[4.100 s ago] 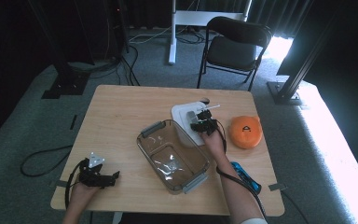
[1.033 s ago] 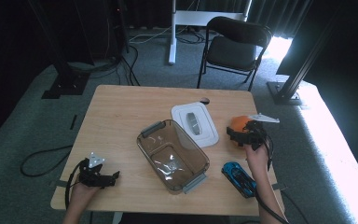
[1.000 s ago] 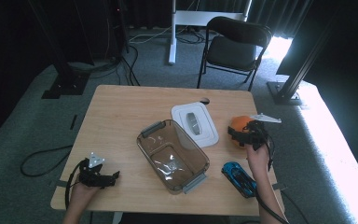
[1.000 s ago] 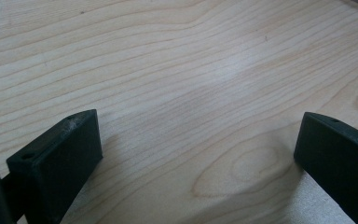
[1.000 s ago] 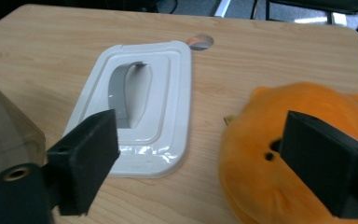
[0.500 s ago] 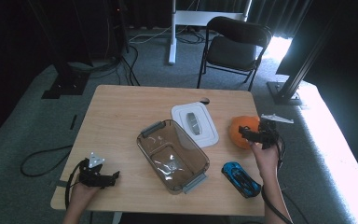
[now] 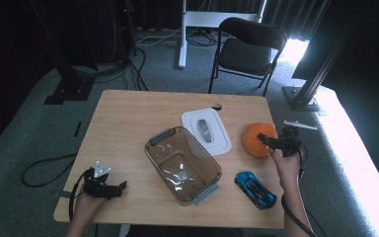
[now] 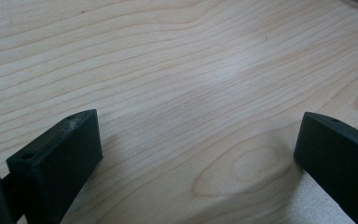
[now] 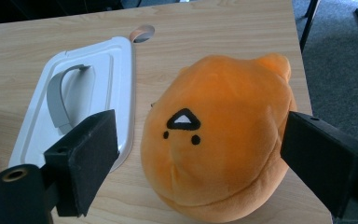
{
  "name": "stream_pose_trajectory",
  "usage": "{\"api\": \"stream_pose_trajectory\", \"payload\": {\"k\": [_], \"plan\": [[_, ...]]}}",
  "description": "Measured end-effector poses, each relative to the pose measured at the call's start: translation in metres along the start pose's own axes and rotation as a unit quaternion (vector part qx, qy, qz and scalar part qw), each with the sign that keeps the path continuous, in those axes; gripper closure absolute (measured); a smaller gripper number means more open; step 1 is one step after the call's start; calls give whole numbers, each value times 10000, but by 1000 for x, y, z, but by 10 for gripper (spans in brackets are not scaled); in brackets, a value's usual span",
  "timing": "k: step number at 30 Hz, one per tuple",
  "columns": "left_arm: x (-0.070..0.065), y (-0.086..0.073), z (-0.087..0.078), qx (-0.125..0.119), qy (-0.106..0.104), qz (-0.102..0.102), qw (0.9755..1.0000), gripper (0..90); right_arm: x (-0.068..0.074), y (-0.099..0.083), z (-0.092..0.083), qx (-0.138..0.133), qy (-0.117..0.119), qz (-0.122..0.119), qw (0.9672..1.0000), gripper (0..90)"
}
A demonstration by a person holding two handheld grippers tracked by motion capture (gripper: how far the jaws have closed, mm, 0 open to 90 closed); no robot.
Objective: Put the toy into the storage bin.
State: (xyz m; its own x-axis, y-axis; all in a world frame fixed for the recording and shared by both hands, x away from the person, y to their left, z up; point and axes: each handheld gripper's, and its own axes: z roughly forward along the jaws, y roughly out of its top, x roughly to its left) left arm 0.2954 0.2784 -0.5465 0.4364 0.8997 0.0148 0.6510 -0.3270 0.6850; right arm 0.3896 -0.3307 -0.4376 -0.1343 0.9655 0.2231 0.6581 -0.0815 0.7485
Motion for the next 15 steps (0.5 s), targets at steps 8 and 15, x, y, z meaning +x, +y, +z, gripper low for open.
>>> {"api": "stream_pose_trajectory", "payload": {"k": [8, 15], "plan": [[0, 0, 0, 0, 1, -1, 10000, 11, -6, 3, 10, 127, -94, 31, 9999, 131], [0, 0, 0, -1, 1, -1, 10000, 11, -3, 4, 21, 299, -26, -43, 9995, 130]]}}
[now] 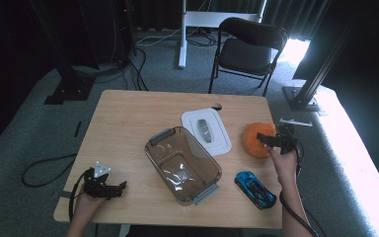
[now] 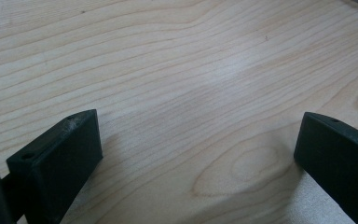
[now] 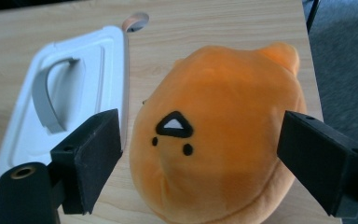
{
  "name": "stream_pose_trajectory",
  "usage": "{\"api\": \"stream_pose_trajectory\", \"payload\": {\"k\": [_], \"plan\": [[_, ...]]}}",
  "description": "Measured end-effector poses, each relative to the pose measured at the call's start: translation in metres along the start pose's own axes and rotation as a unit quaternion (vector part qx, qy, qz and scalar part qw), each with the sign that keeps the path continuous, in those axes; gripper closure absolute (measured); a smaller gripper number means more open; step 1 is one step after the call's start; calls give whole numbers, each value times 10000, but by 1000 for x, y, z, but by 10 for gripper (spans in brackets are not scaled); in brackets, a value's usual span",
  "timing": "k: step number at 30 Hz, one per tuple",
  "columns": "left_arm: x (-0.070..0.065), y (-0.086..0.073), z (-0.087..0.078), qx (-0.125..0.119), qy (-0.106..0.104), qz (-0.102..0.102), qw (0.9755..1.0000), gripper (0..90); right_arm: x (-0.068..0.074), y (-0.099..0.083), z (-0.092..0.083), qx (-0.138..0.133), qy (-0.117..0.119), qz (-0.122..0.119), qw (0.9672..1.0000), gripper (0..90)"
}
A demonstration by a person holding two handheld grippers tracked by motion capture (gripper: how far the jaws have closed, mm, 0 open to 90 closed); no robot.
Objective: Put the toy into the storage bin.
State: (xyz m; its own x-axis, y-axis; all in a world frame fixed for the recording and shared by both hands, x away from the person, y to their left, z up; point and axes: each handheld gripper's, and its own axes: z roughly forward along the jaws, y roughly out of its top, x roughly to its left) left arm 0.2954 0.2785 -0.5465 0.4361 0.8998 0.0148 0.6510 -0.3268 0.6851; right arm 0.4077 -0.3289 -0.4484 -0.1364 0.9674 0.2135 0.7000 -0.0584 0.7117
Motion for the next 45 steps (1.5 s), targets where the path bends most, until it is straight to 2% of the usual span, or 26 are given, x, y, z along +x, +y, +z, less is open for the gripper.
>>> {"api": "stream_pose_trajectory", "payload": {"k": [2, 5, 10, 12, 17, 18, 21, 23, 25, 27, 31, 36, 45], "plan": [[0, 0, 0, 1, 0, 1, 10000, 11, 4, 0, 4, 54, -122, -161, 9998, 131], [0, 0, 0, 0, 0, 1, 10000, 11, 5, -2, 13, 212, -239, -264, 9991, 130], [0, 0, 0, -1, 0, 0, 10000, 11, 5, -3, 26, 434, -538, -355, 9970, 116], [0, 0, 0, 1, 0, 1, 10000, 11, 3, -5, 31, 482, -637, -304, 9963, 118], [0, 0, 0, 0, 0, 0, 10000, 11, -2, -9, 34, 418, -606, -244, 9970, 130], [0, 0, 0, 1, 1, 1, 10000, 12, -1, -12, 35, 320, -626, -351, 9969, 130], [0, 0, 0, 0, 0, 1, 10000, 11, -2, -14, 35, 252, -587, -447, 9970, 136], [0, 0, 0, 1, 1, 1, 10000, 11, -4, -14, 36, 244, -533, -406, 9975, 149], [0, 0, 0, 0, 0, 0, 10000, 11, -6, -14, 37, 290, -539, -463, 9970, 179], [0, 0, 0, 1, 0, 1, 10000, 11, -7, -14, 39, 422, -539, -413, 9968, 222], [0, 0, 0, 0, 0, 0, 10000, 11, -7, -17, 42, 612, -655, -426, 9951, 299], [0, 0, 0, 0, 0, 0, 10000, 11, -10, -18, 42, 590, -611, -411, 9955, 350], [0, 0, 0, 1, -3, 5, 10000, 11, -11, -19, 36, 469, -531, -510, 9962, 561]]}}
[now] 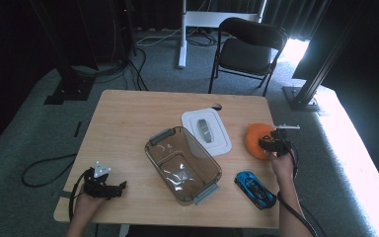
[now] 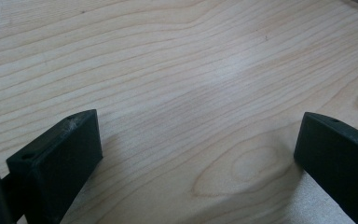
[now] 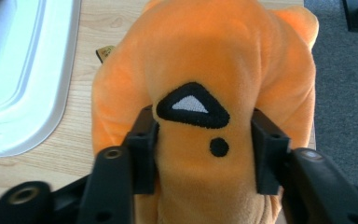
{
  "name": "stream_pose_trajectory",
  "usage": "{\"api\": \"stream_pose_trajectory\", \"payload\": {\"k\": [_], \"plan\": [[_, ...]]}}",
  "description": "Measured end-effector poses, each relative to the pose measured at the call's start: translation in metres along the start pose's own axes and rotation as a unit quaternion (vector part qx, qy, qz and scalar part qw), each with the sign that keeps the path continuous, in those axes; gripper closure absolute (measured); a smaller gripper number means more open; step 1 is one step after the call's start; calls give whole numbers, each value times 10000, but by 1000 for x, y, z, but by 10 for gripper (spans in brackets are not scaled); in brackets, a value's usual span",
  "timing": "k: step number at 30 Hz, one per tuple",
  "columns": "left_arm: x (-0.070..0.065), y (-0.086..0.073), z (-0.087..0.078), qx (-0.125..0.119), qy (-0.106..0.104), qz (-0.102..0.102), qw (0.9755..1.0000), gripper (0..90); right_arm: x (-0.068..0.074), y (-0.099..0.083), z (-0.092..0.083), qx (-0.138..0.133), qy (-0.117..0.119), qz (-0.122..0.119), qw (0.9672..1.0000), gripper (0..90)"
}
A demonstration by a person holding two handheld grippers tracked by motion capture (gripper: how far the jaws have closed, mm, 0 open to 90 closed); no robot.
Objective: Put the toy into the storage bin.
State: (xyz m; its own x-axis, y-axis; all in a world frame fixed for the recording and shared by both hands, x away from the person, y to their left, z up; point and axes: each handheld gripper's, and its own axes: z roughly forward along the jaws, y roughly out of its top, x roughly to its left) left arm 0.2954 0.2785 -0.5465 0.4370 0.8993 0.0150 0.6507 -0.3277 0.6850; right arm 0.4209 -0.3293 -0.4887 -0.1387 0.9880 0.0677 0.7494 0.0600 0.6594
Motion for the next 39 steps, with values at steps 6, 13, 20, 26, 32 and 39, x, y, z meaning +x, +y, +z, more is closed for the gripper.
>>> {"api": "stream_pose_trajectory", "payload": {"k": [6, 13, 20, 26, 32, 39], "plan": [[0, 0, 0, -1, -1, -1, 10000, 11, -1, 3, -8, -107, 68, 17, 9999, 592], [0, 0, 0, 0, -1, -1, 10000, 11, -1, 6, -19, -223, 83, 67, 9997, 623], [0, 0, 0, 0, -1, -2, 10000, 11, -1, 8, -31, -254, 187, 1, 9995, 624], [0, 0, 0, -1, -1, -1, 10000, 11, 5, 10, -42, -326, 319, -126, 9989, 623], [0, 0, 0, 0, 0, -3, 10000, 12, 13, 11, -55, -460, 440, -263, 9976, 622], [0, 0, 0, 0, 13, -22, 10000, 11, 26, 13, -71, -578, 628, -480, 9952, 621]]}}
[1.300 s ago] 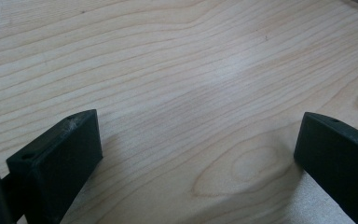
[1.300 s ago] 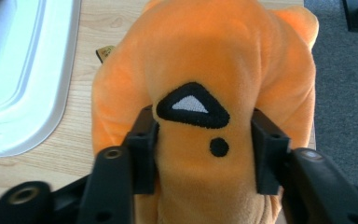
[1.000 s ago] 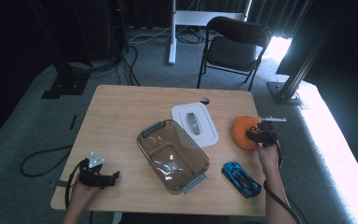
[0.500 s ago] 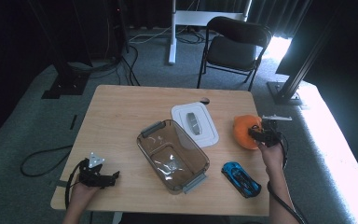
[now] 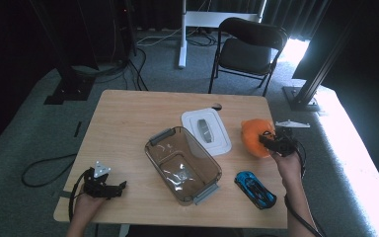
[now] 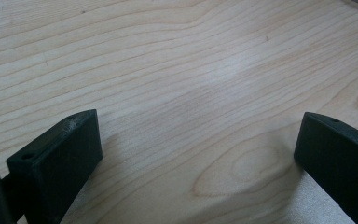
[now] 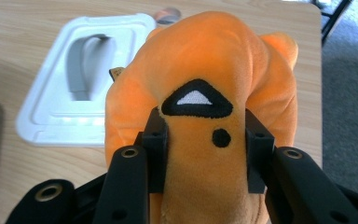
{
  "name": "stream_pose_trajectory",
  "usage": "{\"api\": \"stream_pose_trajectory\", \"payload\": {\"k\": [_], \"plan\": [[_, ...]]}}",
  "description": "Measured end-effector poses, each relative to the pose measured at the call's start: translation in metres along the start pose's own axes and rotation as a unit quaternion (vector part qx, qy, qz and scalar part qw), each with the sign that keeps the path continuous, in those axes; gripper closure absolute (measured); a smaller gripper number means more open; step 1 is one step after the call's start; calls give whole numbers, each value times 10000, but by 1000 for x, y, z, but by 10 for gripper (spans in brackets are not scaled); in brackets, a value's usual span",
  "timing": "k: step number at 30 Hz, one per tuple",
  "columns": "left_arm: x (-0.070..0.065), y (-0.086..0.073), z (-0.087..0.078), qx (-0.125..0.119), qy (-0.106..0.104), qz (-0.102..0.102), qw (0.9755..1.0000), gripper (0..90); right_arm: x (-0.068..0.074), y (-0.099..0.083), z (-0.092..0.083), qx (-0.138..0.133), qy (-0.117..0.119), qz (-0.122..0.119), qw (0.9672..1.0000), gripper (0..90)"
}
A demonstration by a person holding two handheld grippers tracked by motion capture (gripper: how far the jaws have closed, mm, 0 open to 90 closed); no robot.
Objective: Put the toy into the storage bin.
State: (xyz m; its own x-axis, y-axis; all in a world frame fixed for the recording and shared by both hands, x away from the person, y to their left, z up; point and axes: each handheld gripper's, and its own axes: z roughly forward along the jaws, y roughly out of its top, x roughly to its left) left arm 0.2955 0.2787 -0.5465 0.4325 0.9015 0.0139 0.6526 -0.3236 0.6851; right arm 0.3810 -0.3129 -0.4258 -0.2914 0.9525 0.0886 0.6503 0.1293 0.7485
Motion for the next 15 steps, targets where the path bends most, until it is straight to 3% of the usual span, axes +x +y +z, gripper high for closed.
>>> {"api": "stream_pose_trajectory", "payload": {"k": [8, 12, 15], "plan": [[0, 0, 0, -1, 10, -11, 10000, 11, 15, 7, -13, -180, 353, -111, 9992, 621], [0, 0, 0, -6, 14, -21, 10000, 12, 26, 12, -21, -263, 446, -323, 9981, 621], [0, 0, 0, -7, 18, -18, 10000, 11, 37, 16, -29, -359, 650, -445, 9962, 620]]}}
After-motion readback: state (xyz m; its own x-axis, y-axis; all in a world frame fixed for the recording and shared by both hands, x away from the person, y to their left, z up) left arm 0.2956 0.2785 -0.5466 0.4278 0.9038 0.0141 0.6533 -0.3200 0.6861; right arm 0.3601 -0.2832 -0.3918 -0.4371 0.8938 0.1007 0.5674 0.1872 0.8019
